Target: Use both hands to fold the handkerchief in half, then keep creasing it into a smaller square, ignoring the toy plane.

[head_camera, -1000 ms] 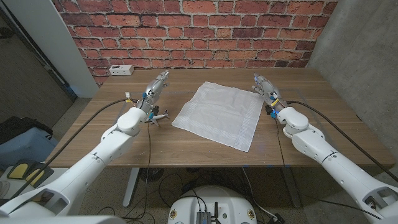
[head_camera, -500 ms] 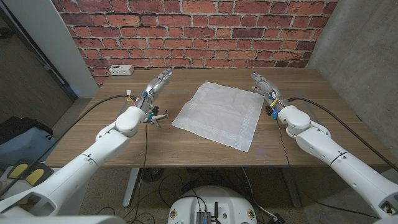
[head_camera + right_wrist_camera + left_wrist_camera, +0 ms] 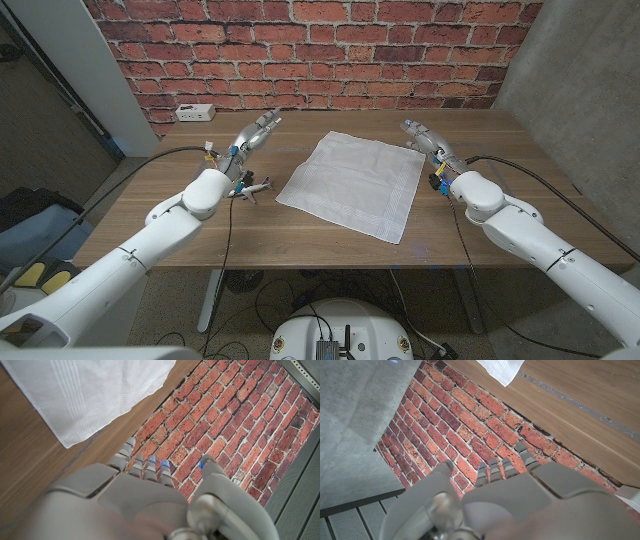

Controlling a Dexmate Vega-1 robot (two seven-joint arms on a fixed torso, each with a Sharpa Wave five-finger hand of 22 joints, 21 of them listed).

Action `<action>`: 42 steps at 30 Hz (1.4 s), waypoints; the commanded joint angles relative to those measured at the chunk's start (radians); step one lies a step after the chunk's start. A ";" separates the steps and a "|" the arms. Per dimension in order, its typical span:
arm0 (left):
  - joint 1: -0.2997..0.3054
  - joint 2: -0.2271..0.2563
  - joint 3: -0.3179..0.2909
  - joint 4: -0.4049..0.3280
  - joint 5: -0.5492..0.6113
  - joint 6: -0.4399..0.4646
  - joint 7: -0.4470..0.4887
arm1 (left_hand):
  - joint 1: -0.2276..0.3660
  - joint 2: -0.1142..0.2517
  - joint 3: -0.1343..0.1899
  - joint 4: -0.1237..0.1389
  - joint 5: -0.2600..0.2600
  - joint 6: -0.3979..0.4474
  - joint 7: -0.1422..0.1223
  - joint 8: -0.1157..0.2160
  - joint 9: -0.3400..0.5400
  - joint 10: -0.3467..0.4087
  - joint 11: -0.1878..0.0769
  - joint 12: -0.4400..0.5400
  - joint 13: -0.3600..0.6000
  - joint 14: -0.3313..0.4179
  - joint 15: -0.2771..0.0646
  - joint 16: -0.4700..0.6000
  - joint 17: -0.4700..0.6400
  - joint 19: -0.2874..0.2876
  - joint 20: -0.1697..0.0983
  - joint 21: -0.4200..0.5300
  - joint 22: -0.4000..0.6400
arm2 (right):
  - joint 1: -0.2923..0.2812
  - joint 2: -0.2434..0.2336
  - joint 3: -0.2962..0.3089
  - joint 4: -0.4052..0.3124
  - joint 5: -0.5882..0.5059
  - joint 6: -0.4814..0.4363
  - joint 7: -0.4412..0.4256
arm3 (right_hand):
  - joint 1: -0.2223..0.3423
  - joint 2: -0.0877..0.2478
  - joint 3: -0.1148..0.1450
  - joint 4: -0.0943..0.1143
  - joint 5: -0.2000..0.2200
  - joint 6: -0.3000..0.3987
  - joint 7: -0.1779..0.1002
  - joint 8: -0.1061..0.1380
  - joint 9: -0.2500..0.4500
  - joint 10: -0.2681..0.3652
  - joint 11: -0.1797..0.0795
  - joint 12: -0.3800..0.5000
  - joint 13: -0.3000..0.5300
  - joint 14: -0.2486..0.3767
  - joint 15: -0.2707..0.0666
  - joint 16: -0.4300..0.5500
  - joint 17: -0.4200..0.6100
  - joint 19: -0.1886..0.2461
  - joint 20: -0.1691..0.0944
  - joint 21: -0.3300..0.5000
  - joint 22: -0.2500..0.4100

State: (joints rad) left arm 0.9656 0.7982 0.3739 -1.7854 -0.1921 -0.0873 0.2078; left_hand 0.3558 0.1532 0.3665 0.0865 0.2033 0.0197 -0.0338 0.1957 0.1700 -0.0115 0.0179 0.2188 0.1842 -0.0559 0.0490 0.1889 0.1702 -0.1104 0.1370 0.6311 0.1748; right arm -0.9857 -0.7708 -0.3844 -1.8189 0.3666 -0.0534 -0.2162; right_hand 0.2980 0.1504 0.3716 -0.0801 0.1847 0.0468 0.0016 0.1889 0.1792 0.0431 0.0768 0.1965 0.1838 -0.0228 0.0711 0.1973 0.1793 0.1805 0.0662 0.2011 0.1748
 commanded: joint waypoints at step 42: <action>0.051 0.235 0.018 -0.284 0.197 0.333 -0.127 | 0.042 0.019 0.056 -0.047 -0.012 0.074 -0.005 0.002 0.008 0.057 -0.002 0.009 0.004 0.004 0.016 -0.006 0.001 -0.008 0.042 -0.035 0.007 | -0.148 -0.141 -0.035 -0.433 -0.160 -0.487 -0.145 | 0.050 0.037 0.044 0.009 -0.004 0.084 -0.031 0.021 0.007 0.050 -0.017 0.013 0.007 0.040 -0.038 0.016 0.014 0.019 -0.047 0.007 0.003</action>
State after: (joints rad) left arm 1.0397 0.9879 0.3704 -2.0378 -0.0294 0.1984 0.1425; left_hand 0.3846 0.1703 0.4139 0.0452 0.1920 0.0858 -0.0392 0.2002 0.1747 0.0367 0.0162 0.2188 0.1839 -0.0481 0.0646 0.1848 0.1681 -0.1199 0.1788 0.5990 0.1793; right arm -1.1099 -0.8952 -0.4069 -2.1742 0.2265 -0.4310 -0.3345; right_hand 0.3335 0.1860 0.4088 -0.0730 0.1810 0.1187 -0.0273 0.2075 0.1841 0.0811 0.0609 0.2036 0.1885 0.0122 0.0317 0.2050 0.1887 0.1949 0.0228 0.2011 0.1745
